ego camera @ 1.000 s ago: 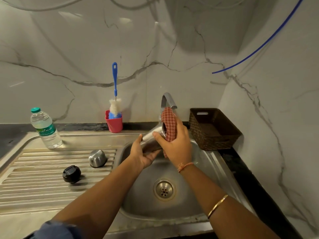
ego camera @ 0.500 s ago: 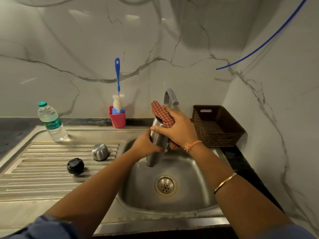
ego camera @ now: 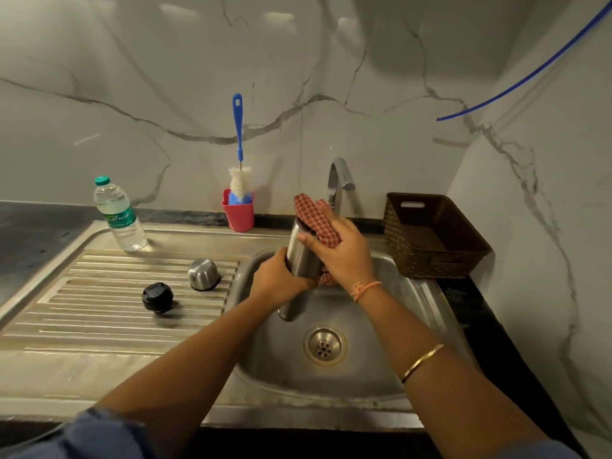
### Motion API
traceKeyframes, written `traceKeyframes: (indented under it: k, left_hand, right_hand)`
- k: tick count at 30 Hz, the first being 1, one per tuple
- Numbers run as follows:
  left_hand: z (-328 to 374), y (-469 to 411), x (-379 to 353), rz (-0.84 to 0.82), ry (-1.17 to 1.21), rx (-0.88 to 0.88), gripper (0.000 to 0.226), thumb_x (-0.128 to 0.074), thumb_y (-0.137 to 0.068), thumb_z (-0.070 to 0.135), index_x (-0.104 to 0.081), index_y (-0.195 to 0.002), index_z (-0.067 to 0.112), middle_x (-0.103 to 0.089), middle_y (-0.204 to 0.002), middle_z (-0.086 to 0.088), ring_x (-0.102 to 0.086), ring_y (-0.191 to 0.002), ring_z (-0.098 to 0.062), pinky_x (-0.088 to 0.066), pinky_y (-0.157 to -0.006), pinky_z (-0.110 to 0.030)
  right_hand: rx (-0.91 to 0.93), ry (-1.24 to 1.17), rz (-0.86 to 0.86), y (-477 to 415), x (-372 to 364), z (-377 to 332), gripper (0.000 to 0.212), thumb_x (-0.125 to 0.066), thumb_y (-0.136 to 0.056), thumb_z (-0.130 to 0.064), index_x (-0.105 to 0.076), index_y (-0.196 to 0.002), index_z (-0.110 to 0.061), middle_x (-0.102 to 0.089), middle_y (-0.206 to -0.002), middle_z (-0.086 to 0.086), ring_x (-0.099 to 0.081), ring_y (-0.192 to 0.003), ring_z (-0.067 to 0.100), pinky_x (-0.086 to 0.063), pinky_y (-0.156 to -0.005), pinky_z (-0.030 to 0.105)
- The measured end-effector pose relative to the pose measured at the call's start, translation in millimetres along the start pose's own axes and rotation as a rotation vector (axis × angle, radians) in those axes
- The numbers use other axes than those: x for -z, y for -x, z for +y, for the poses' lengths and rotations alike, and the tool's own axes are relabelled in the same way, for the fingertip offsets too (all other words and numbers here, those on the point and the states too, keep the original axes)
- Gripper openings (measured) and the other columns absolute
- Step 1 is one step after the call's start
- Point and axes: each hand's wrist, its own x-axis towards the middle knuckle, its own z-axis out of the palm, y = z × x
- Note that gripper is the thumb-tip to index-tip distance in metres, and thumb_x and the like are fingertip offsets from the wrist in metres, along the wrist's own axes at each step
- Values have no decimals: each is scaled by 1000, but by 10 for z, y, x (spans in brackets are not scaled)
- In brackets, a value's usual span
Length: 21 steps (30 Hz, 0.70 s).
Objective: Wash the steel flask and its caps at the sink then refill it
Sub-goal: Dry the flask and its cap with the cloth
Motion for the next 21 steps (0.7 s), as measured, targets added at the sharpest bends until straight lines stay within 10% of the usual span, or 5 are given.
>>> traceKeyframes:
  k: [5,12,21]
  left_hand:
    - [-59,105,-28,60,87,44,72,-84,-62,45,-47,-121,26,-54,-100,13,-54,-89,-7,-44,-73,-20]
    - [-332,177,127,31,188,131,79,-86,-60,40,-42,-122,19,-57,-109,7,-57,-96,-10,-46,-77,-25]
    - [-748,202,823,-26,342,26,80,-88,-60,33,-43,-125,24,-61,-111,8,-60,-102,-10,-51,-89,-30]
  right_hand:
    - [66,-8,15,42,-60,-38,70,-55,-73,-65,-56,-127,-21,-58,-121,-3,-56,-105,8,-51,-87,24]
    - [-319,-170,111,-122,-167,58,35,-57,-87,-48,-67,-103,-18,-63,-83,-7,-58,-76,5,-45,-70,18]
    - [-553,-176,273,-51,-737,67,43,-59,-86,-48,-65,-113,-14,-67,-109,6,-61,-101,23,-48,-93,39]
